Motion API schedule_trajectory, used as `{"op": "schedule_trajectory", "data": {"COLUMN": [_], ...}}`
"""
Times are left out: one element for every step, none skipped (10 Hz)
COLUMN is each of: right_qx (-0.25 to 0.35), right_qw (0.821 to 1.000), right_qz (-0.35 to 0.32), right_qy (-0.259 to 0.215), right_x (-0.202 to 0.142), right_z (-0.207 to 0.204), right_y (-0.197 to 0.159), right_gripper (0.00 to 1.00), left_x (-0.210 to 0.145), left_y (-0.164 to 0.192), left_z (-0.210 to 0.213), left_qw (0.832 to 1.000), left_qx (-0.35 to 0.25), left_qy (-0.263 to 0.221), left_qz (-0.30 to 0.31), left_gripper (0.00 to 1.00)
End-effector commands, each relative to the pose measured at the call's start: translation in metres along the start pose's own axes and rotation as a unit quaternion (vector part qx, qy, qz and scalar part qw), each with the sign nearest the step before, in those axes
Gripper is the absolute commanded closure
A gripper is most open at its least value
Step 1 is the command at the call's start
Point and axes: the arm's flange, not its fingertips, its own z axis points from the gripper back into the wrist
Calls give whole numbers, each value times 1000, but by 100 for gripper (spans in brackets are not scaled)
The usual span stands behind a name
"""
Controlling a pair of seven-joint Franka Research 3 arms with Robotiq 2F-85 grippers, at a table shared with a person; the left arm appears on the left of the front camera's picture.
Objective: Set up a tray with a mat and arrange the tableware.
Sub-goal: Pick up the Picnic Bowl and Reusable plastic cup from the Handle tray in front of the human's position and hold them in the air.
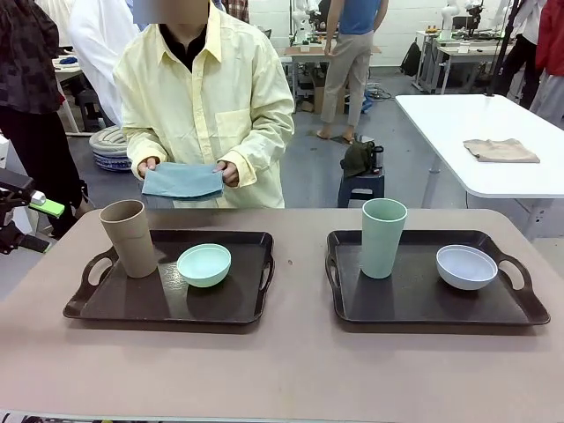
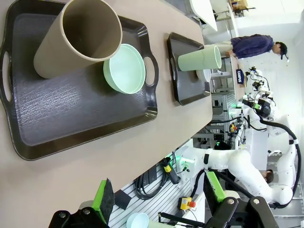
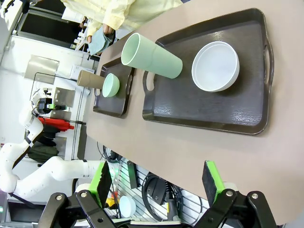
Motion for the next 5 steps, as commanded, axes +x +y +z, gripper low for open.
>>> {"op": "schedule_trajectory", "data": {"right_qx": [15,15,15,15,15], "right_qw": [1000,1000,1000,1000,1000], "right_qz": [6,6,6,6,6], "right_qy": [-6,-6,-6,-6,-6], "right_x": [3,3,3,3,3], "right_z": [0,0,0,0,0], "right_y": [-1,-1,-1,-1,-1], "right_gripper": [0,0,0,0,0], "left_x": [-1,-1,-1,-1,-1], "left_y": [-1,-1,-1,-1,-1], "left_z": [1,1,1,1,1], "left_qw": [1000,1000,1000,1000,1000], "left_qx": [-12,-12,-12,-12,-12], "left_qy": [-7,-7,-7,-7,-7], "left_qz": [-10,-10,-10,-10,-10], "left_gripper": [0,0,0,0,0]}}
